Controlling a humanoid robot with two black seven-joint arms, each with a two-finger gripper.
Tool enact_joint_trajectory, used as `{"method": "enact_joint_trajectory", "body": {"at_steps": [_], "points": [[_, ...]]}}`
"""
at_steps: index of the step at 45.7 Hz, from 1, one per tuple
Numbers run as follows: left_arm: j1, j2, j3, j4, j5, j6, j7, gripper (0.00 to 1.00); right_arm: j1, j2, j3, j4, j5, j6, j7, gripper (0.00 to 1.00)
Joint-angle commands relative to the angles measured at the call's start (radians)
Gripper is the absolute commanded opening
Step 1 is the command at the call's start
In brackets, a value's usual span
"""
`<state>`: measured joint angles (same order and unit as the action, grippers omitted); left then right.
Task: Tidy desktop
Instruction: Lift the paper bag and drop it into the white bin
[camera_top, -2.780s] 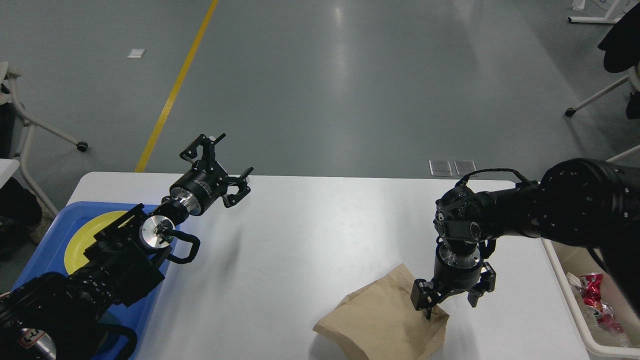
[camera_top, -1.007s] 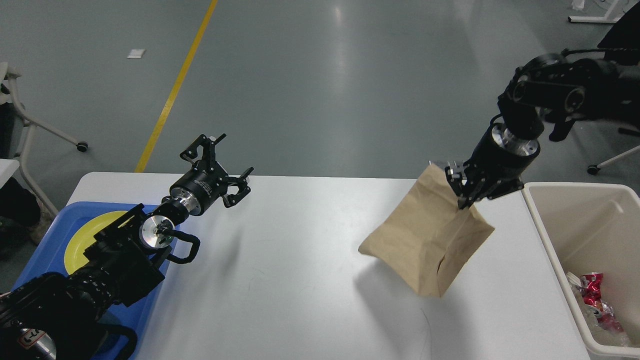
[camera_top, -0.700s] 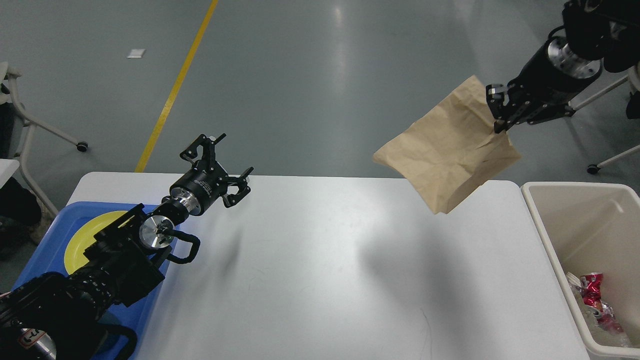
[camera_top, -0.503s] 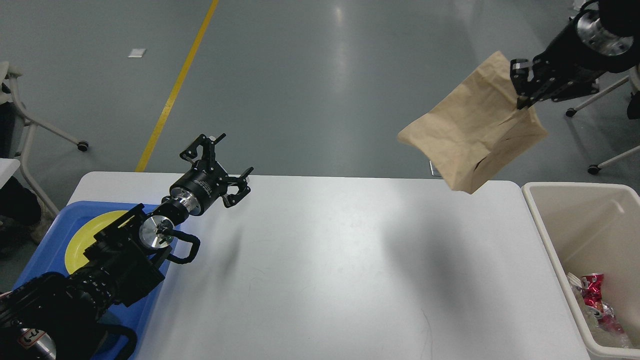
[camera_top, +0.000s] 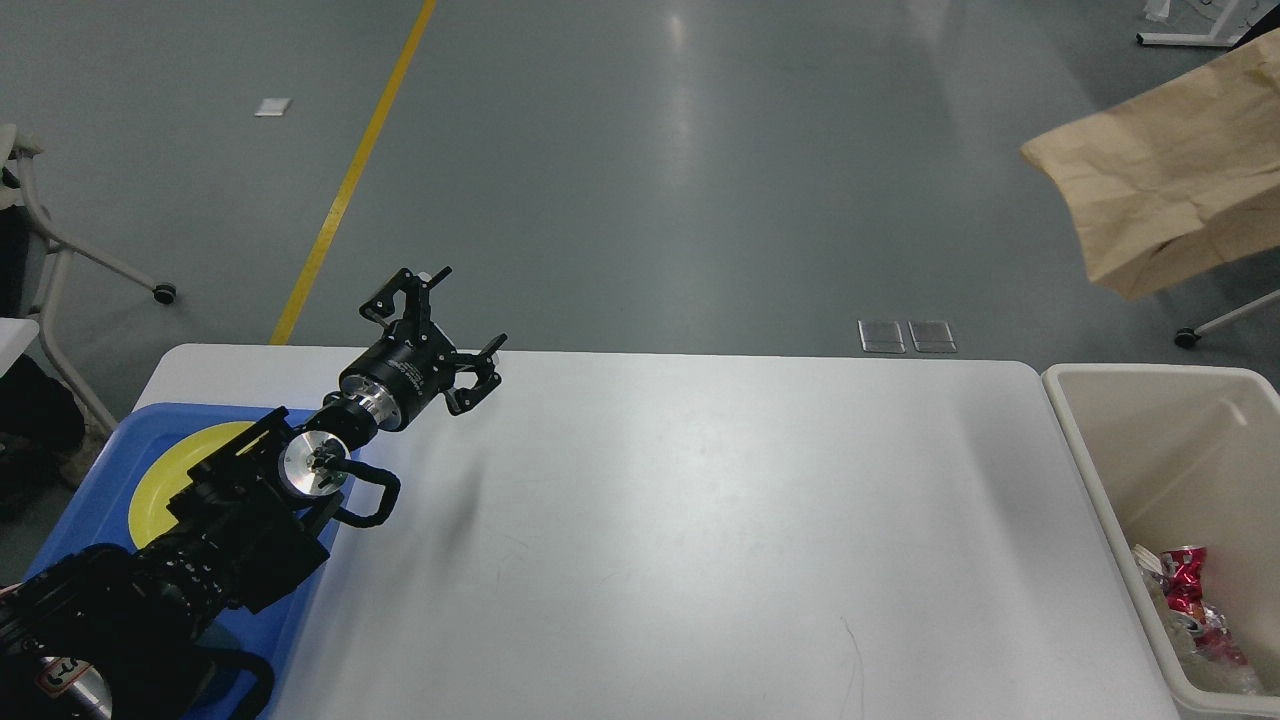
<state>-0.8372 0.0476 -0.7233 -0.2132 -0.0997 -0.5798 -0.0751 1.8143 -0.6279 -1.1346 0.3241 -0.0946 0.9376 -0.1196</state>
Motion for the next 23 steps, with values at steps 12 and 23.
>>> {"method": "enact_joint_trajectory", "body": {"at_steps": [12,23], "points": [[0.000,0.000,-0.001,0.000,0.000,0.000,0.000,0.97,-0.252,-0.069,0.019,-0.003,0.003,-0.627,0.002,0.00],[0.000,0.000,-0.001,0.000,0.000,0.000,0.000,0.97,-0.418,-0.069,0.059,-0.003,0.004,-0.744,0.005,0.00]]}}
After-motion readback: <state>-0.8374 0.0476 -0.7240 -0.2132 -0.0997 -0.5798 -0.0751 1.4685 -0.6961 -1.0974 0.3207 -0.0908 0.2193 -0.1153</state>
